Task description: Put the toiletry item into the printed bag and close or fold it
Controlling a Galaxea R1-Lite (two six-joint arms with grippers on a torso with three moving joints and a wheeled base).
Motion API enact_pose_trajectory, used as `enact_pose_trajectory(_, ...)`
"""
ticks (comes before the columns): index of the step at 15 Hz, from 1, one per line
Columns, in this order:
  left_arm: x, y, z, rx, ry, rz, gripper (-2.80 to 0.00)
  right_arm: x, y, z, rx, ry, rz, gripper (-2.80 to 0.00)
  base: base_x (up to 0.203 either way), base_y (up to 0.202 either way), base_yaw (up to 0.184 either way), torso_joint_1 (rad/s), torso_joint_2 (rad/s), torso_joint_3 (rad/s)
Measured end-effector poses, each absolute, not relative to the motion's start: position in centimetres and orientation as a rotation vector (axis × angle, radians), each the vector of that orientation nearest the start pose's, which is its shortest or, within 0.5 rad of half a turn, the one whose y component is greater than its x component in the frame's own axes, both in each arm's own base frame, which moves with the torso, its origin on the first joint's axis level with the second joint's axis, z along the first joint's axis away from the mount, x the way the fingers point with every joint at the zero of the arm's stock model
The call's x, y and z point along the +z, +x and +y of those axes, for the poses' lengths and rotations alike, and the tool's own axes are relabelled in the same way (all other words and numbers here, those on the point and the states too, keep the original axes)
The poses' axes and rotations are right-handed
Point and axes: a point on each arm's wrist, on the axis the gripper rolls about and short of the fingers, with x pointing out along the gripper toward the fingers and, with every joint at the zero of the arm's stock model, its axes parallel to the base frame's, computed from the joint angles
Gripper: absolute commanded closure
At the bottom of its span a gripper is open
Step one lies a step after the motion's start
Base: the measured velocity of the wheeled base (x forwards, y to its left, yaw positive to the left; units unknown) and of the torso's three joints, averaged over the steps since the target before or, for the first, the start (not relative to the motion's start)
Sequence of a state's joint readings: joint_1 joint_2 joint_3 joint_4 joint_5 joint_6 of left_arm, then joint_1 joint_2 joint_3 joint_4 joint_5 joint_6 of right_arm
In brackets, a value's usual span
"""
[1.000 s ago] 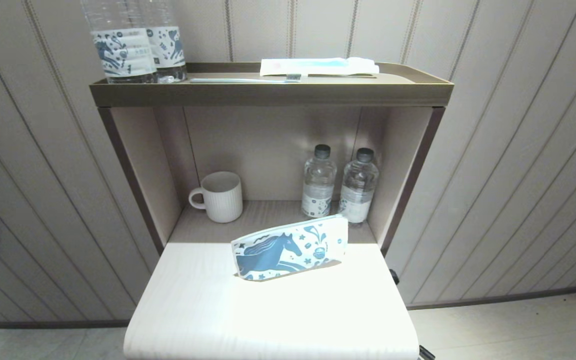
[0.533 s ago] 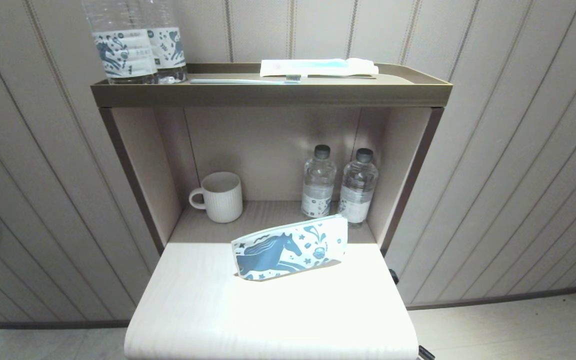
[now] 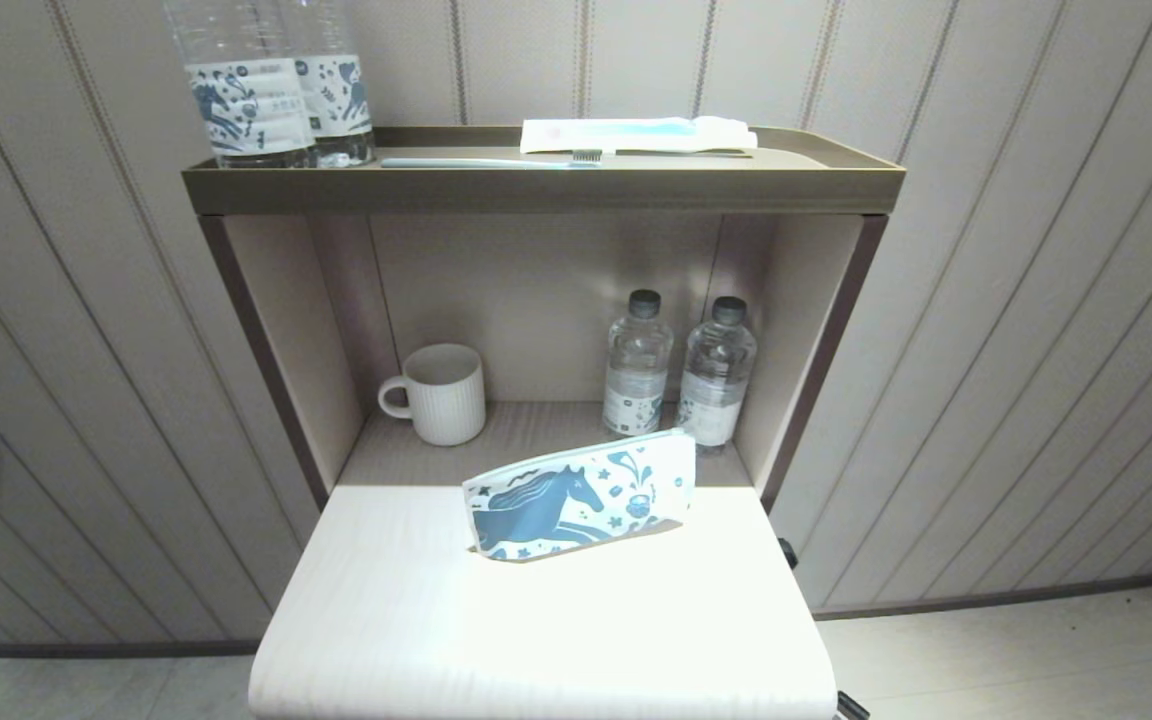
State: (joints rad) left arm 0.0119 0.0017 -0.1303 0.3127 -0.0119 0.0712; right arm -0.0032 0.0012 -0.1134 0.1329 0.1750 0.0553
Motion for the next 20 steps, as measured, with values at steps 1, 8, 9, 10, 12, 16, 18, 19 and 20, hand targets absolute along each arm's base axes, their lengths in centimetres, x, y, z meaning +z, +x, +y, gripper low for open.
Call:
enact_pose_trajectory(1, 7.9, -3.4, 0.0, 0.005, 0.078, 0.168, 0.0, 9.2, -3.3, 0.4, 0.169, 0.058, 0.026, 0.0, 0.0, 0.0, 0.0, 0.0, 0.0, 0.0)
enact_pose_trajectory(8, 7.6, -3.1, -0.1, -0.009, 0.097, 0.134, 0.0, 7.9, -2.6, -0.1, -0.037, 0.042, 0.024, 0.0, 0.0, 0.0, 0.0, 0.0, 0.0, 0.0)
enact_pose_trajectory(9, 7.6, -2.9, -0.1, -0.011, 0.099, 0.103, 0.0, 7.8, -2.6, -0.1, -0.038, 0.042, 0.027, 0.0, 0.0, 0.0, 0.0, 0.0, 0.0, 0.0)
enact_pose_trajectory(10, 7.6, -2.6, -0.1, -0.011, 0.1, 0.058, 0.0, 7.8, -2.6, -0.1, -0.038, 0.042, 0.028, 0.0, 0.0, 0.0, 0.0, 0.0, 0.0, 0.0)
enact_pose_trajectory(12, 7.7, -2.4, -0.1, -0.006, 0.101, 0.006, 0.0, 7.8, -2.6, -0.1, -0.039, 0.042, 0.031, 0.0, 0.0, 0.0, 0.0, 0.0, 0.0, 0.0)
enact_pose_trajectory(16, 7.5, -2.3, -0.1, -0.007, 0.098, 0.011, 0.0, 7.7, -2.6, -0.1, -0.039, 0.042, 0.033, 0.0, 0.0, 0.0, 0.0, 0.0, 0.0, 0.0)
enact_pose_trajectory(18, 7.5, -2.3, 0.0, -0.001, 0.065, 0.008, 0.0, 7.7, -2.6, -0.1, -0.039, 0.044, 0.034, 0.0, 0.0, 0.0, 0.0, 0.0, 0.0, 0.0)
enact_pose_trajectory(19, 7.5, -2.3, 0.0, 0.0, 0.057, 0.009, 0.0, 7.7, -2.6, -0.1, -0.04, 0.046, 0.033, 0.0, 0.0, 0.0, 0.0, 0.0, 0.0, 0.0)
enact_pose_trajectory(20, 7.5, -2.3, 0.0, 0.0, 0.057, 0.008, 0.0, 7.7, -2.6, -0.1, -0.04, 0.046, 0.035, 0.0, 0.0, 0.0, 0.0, 0.0, 0.0, 0.0)
